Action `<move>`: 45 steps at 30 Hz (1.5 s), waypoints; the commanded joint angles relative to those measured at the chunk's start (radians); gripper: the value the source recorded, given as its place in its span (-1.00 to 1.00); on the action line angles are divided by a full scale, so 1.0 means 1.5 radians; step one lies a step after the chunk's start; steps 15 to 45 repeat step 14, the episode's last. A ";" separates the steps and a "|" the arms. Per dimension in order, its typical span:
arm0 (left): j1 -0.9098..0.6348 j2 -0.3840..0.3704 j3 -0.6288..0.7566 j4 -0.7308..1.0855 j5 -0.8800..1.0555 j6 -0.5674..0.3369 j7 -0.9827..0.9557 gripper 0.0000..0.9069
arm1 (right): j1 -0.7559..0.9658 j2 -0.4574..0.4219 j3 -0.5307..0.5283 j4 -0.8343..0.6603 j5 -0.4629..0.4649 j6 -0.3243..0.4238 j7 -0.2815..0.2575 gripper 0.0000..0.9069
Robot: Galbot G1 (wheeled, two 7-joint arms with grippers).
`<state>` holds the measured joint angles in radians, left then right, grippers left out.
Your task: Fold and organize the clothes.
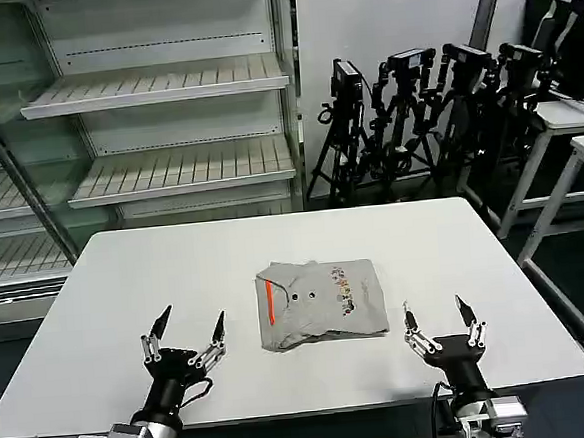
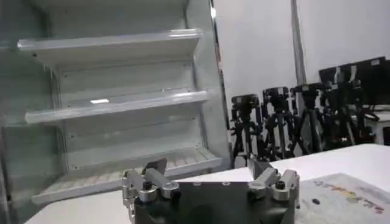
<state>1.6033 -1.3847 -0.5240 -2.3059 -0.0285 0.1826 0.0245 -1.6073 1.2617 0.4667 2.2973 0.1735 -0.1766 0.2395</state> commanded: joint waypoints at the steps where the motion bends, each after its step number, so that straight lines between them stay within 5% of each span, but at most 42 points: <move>1: 0.012 -0.004 -0.003 -0.009 0.007 0.001 0.007 1.00 | -0.001 0.005 0.002 0.006 -0.011 0.000 0.005 1.00; 45: 0.009 -0.003 0.008 -0.011 0.003 0.012 0.009 1.00 | 0.008 0.010 0.009 0.006 0.000 -0.008 0.001 1.00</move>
